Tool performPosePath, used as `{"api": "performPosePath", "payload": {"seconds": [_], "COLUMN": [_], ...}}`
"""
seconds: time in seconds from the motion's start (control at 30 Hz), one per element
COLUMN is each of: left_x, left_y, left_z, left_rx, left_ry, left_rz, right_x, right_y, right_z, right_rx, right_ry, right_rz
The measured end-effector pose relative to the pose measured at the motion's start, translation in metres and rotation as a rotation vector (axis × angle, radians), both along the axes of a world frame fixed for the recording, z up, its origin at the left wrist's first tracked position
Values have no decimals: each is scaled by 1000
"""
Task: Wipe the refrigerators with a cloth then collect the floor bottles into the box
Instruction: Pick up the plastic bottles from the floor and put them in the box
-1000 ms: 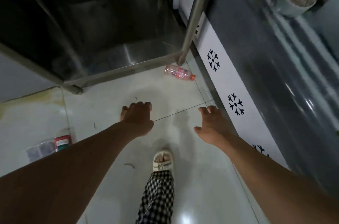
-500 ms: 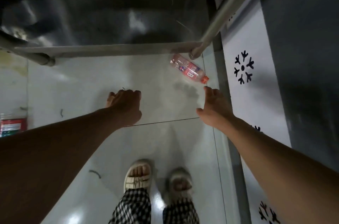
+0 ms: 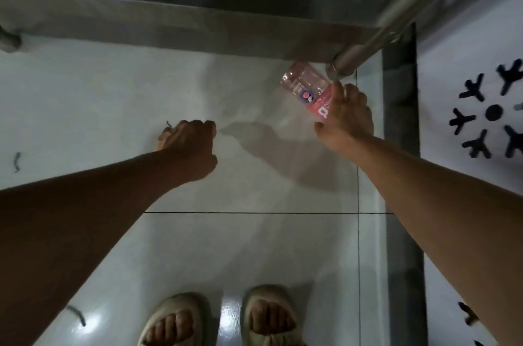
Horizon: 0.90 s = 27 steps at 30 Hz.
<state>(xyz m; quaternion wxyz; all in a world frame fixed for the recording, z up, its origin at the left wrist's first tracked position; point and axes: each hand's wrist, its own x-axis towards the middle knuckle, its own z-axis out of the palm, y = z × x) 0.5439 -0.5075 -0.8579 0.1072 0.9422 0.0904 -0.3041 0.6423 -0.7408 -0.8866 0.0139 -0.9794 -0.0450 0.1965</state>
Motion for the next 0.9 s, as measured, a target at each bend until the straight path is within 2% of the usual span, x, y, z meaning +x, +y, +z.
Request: {"api": "performPosePath", "payload": {"seconds": [0.17, 0.33, 0.43, 0.67, 0.9], "left_x": [-4, -19, -35, -91, -158], "left_y": [5, 20, 30, 64, 116], "left_z": [-34, -25, 5, 106, 200], "left_rx": [-7, -5, -24, -36, 28], "left_ry": [-33, -31, -14, 20, 13], "left_rz": [-12, 48, 102, 308, 532], "right_x": [14, 5, -15, -86, -126], "right_y": [-6, 5, 20, 86, 168], "right_z": [-31, -20, 5, 99, 201], "right_rx": [-62, -164, -192, -55, 20], "right_ry": [10, 57, 135, 281, 315], "right_rz": [16, 67, 111, 300, 527]}}
